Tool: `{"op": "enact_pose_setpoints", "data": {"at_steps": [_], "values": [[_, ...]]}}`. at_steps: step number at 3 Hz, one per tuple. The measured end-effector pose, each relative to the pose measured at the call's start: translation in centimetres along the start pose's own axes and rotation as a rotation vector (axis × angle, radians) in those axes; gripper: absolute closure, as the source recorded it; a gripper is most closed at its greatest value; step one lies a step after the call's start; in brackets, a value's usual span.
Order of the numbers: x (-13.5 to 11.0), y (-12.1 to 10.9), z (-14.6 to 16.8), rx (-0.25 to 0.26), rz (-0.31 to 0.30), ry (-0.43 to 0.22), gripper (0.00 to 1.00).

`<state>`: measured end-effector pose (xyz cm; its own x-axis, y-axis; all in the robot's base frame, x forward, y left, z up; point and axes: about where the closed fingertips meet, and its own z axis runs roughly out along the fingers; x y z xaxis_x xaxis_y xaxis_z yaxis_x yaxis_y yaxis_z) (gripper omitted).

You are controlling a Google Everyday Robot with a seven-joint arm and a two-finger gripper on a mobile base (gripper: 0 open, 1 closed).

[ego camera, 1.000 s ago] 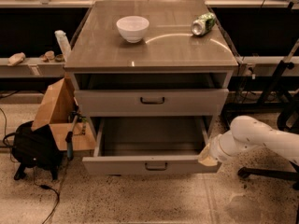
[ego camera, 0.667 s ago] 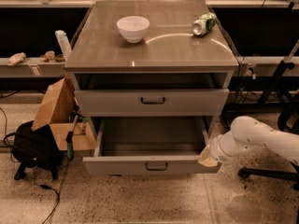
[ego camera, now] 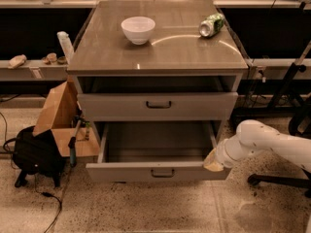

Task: Open middle drawer

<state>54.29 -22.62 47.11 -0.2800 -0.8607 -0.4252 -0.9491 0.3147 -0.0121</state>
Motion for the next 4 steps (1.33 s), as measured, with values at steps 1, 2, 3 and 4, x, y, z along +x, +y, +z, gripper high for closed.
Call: {"op": "enact_pose_setpoints", "data": {"at_steps": [1,2,3,4], "values": [[-1.6,-1.4,0.9,0.022,-0.017,-0.011,0.45],[-3.2,-3.3,1.9,0.036,-0.026,-0.032,0.67],[-4.0,-4.3,2.5,0.041,-0.031,-0.040,0.90],[-4.5,-5.0,3.7,0.032,-0.032,-0.040,1.00]]}}
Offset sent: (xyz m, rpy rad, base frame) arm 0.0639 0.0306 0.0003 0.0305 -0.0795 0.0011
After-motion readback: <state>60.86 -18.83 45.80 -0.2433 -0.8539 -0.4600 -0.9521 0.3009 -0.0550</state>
